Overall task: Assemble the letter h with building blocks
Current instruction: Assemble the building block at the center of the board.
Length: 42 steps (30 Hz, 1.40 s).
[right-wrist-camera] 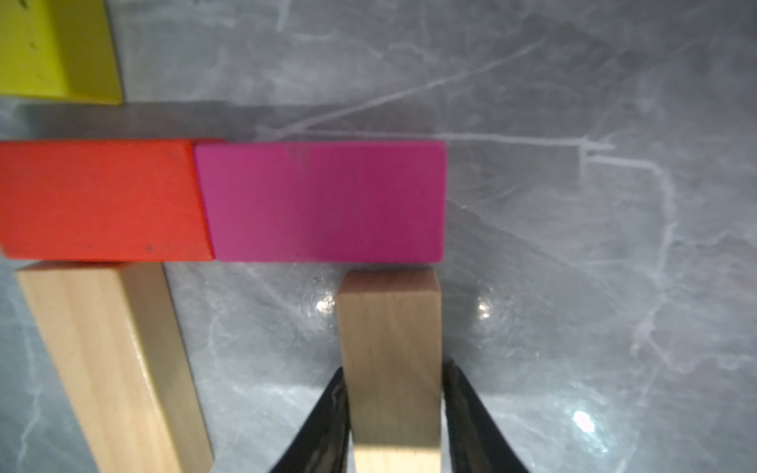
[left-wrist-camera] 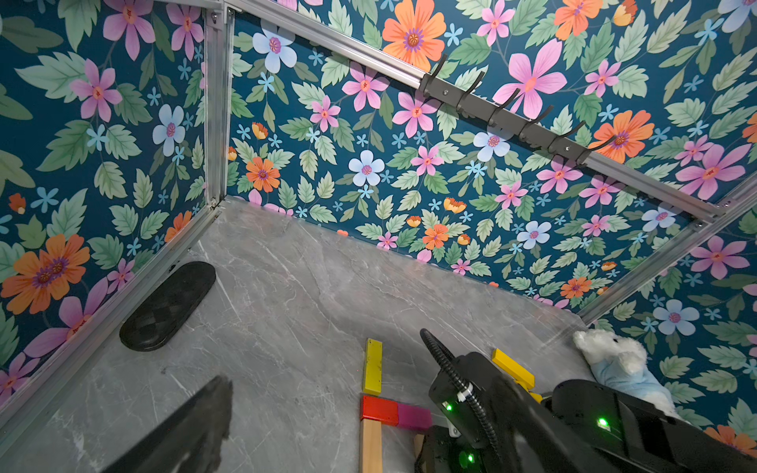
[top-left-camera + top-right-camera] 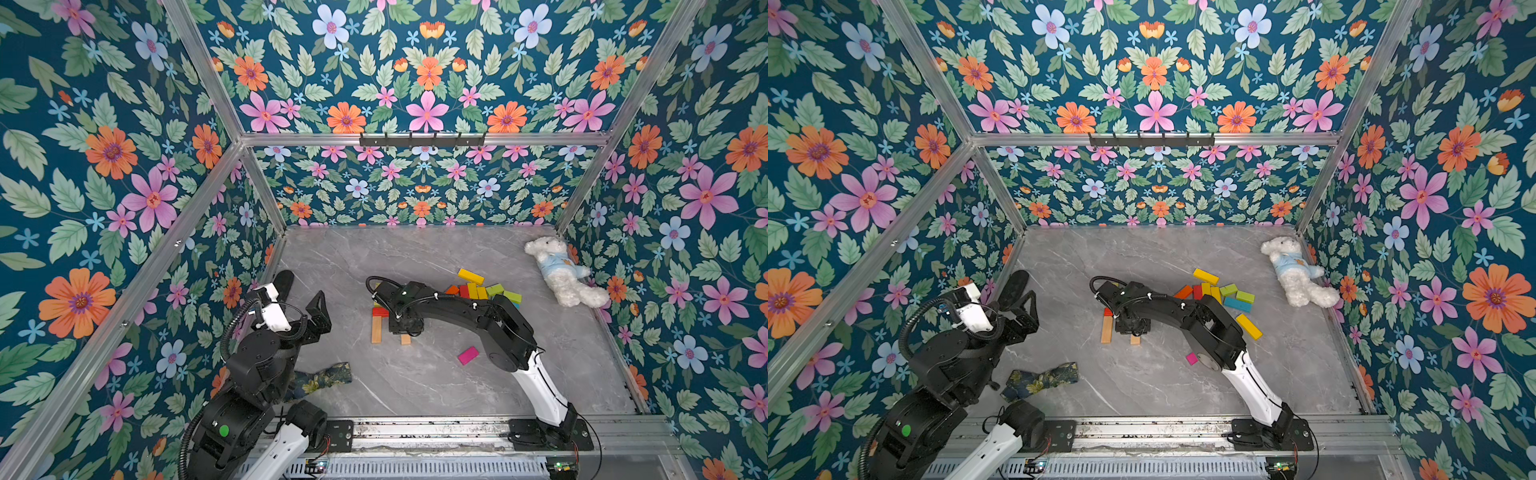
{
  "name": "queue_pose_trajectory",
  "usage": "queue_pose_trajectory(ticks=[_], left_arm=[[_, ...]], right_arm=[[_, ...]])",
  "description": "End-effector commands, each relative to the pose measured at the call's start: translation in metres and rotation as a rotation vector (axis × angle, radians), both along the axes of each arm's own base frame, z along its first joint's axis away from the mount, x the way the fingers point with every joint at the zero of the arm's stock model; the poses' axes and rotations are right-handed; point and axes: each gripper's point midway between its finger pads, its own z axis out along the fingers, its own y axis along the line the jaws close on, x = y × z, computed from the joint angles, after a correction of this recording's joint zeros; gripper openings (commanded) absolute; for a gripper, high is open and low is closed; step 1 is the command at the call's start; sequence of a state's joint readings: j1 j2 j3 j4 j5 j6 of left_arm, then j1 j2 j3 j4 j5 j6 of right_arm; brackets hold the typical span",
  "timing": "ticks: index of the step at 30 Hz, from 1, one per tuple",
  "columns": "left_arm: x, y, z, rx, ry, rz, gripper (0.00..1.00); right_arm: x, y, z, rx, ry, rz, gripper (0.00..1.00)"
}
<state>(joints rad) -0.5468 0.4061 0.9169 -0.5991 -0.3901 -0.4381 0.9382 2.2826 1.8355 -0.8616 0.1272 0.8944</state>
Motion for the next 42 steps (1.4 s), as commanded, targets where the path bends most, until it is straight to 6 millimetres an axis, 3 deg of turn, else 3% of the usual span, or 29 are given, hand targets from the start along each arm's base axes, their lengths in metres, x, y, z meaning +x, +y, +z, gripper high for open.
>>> queue_pose_trajectory(ticks=[1, 42], left_arm=[[0.001, 0.001, 0.003, 0.007, -0.016, 0.006, 1.00], [0.003, 0.001, 0.002, 0.017, -0.012, 0.013, 1.00]], right_arm=[[0.002, -0.005, -0.006, -0.021, 0.002, -0.024, 0.40], [0.017, -0.004, -0.010, -0.030, -0.013, -0.030, 0.36]])
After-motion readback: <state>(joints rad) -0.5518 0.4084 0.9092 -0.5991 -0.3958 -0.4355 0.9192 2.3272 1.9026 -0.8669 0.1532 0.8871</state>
